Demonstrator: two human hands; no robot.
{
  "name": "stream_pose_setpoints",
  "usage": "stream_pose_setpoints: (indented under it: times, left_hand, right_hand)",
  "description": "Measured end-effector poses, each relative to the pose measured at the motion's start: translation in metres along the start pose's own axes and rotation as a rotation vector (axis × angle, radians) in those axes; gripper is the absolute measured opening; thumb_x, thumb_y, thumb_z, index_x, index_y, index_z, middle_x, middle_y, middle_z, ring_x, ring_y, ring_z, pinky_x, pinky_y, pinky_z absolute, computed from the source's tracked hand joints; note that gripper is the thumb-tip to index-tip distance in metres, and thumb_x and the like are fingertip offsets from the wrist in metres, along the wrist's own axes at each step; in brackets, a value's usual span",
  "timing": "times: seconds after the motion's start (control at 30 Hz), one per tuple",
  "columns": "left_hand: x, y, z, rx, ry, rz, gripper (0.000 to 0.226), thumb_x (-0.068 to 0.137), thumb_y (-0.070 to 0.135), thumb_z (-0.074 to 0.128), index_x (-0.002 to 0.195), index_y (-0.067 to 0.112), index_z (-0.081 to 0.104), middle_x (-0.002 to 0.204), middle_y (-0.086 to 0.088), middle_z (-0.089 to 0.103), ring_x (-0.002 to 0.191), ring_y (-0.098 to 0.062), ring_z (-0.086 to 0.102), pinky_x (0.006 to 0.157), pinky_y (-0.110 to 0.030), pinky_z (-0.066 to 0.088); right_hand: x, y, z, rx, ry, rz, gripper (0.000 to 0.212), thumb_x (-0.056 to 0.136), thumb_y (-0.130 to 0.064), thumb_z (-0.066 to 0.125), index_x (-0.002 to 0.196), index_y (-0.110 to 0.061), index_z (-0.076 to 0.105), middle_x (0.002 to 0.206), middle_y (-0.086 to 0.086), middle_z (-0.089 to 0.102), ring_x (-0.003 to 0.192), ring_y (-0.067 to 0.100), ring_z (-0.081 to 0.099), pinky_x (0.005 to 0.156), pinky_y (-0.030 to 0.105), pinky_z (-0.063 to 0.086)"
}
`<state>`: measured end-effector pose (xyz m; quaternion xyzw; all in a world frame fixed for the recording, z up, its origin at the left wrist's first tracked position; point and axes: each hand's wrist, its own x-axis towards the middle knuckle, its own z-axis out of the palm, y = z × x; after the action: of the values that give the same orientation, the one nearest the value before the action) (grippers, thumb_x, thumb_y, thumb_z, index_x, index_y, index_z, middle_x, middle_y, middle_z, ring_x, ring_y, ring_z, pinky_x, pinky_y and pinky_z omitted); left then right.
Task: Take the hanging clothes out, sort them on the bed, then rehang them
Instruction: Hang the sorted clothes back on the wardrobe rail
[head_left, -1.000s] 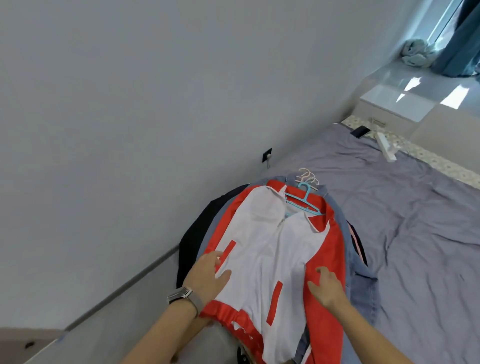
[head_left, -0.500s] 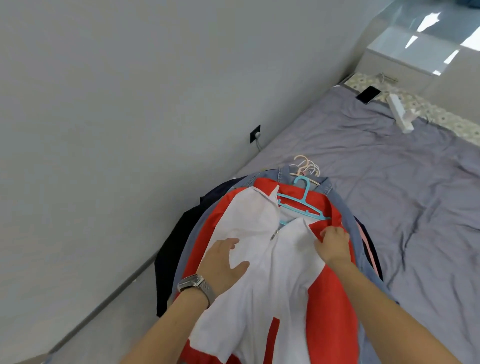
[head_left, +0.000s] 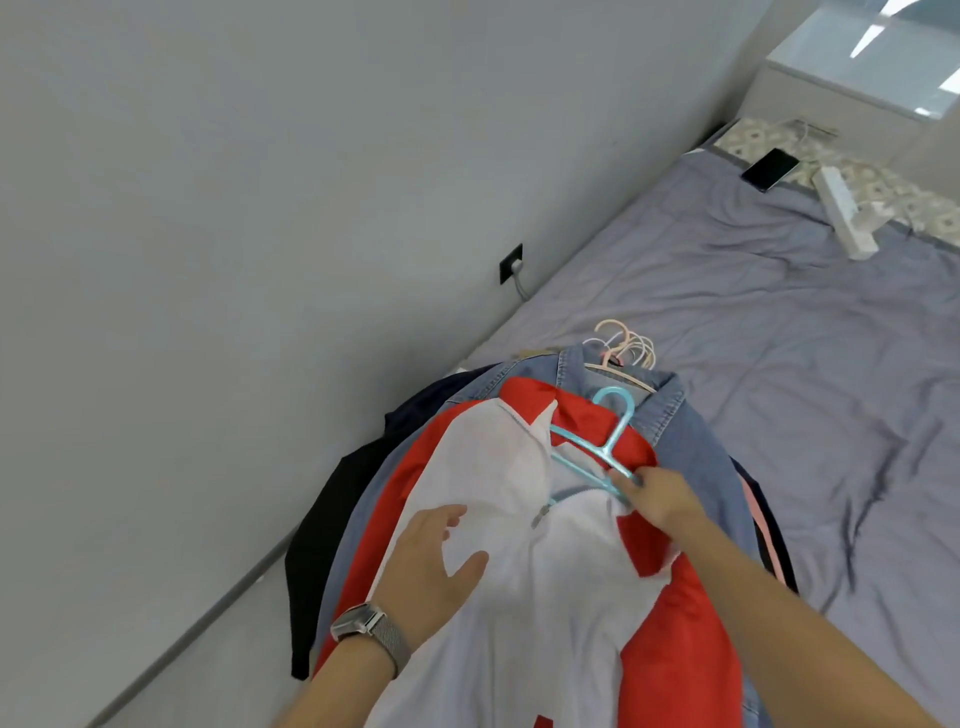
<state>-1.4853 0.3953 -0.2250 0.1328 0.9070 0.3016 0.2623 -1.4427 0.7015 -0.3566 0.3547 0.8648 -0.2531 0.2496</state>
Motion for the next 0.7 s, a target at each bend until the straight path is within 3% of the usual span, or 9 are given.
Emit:
stream_pose_setpoints:
  times: [0.07,0.13,0.27,0.37,0.43,0.5,0.57,0.63,0.7]
  left_hand:
    - [0.006,0.006,0.002,0.015,0.053,0.021,0.045,0.087,0.035,0.060,0.129,0.028,0.043,0.128,0.010,0.045,0.113,-0.006,0.047,0.097,-0.017,0.041]
    - [0.012,0.011,-0.001,0.045,0.159,0.100,0.043,0.089,0.037,0.057,0.128,0.025,0.046,0.130,0.004,0.049,0.118,-0.012,0.048,0.101,-0.028,0.043]
    - [0.029,0.016,-0.014,0.450,0.317,0.370,0.056,0.088,0.058,0.035,0.135,0.028,0.038,0.139,-0.001,0.047,0.130,-0.023,0.041,0.106,-0.041,0.035]
    - [0.032,0.039,-0.023,0.559,0.037,0.289,0.073,0.080,0.078,0.014,0.128,0.034,0.046,0.125,0.006,0.058,0.124,-0.016,0.049,0.112,-0.045,0.029]
    - [0.032,0.050,-0.025,0.529,-0.239,0.170,0.069,0.073,0.080,0.017,0.106,0.034,0.056,0.100,0.010,0.064,0.098,-0.008,0.059,0.100,-0.030,0.042]
    - [0.035,0.053,-0.024,0.509,-0.342,0.138,0.053,0.077,0.076,0.029,0.092,0.032,0.054,0.093,0.011,0.062,0.085,-0.009,0.059,0.086,-0.022,0.048]
    - [0.035,0.051,-0.024,0.473,-0.312,0.140,0.048,0.078,0.075,0.035,0.088,0.031,0.053,0.089,0.011,0.061,0.082,-0.009,0.059,0.082,-0.019,0.049]
    - [0.036,0.046,-0.025,0.447,-0.266,0.113,0.049,0.078,0.073,0.039,0.086,0.028,0.057,0.083,0.011,0.060,0.078,-0.008,0.058,0.077,-0.014,0.047]
    - [0.038,0.041,-0.026,0.429,-0.252,0.080,0.054,0.077,0.074,0.037,0.089,0.027,0.060,0.085,0.009,0.063,0.078,-0.008,0.059,0.075,-0.013,0.046]
  right_hand:
    - [-0.025,-0.009,0.008,0.073,0.059,-0.145,0.050,0.093,-0.054,0.045,0.057,-0.019,0.043,0.074,0.013,0.065,0.080,0.032,0.063,0.067,0.034,0.043]
    - [-0.054,-0.015,0.011,0.152,0.092,-0.284,0.052,0.094,-0.048,0.049,0.052,-0.018,0.037,0.053,-0.001,0.050,0.056,0.020,0.053,0.057,0.033,0.037]
    - [-0.100,0.001,-0.007,0.341,-0.146,-0.538,0.045,0.089,-0.046,0.053,0.051,-0.022,0.046,0.045,-0.008,0.034,0.047,0.004,0.030,0.050,0.024,0.027]
    - [-0.121,0.007,-0.032,0.420,-0.342,-0.596,0.039,0.086,-0.046,0.054,0.048,-0.035,0.052,0.046,-0.011,0.036,0.048,0.003,0.030,0.048,0.020,0.027]
    - [-0.120,0.009,-0.042,0.485,-0.368,-0.566,0.040,0.084,-0.049,0.059,0.048,-0.032,0.056,0.046,-0.011,0.040,0.050,0.001,0.033,0.049,0.020,0.029]
    - [-0.108,0.010,-0.049,0.521,-0.310,-0.542,0.049,0.081,-0.065,0.058,0.060,-0.021,0.064,0.055,-0.008,0.050,0.056,0.001,0.043,0.056,0.022,0.037]
    - [-0.080,0.009,-0.058,0.600,-0.169,-0.525,0.055,0.079,-0.071,0.052,0.084,-0.018,0.066,0.080,-0.007,0.064,0.078,0.004,0.057,0.076,0.024,0.046]
    - [-0.044,0.001,-0.070,0.524,0.100,-0.489,0.047,0.081,-0.055,0.064,0.111,-0.019,0.062,0.110,-0.003,0.064,0.103,0.013,0.057,0.093,0.026,0.042]
    - [0.005,0.000,-0.080,0.358,0.296,-0.375,0.060,0.077,-0.030,0.074,0.127,-0.004,0.053,0.122,0.015,0.060,0.113,0.029,0.054,0.095,0.032,0.037]
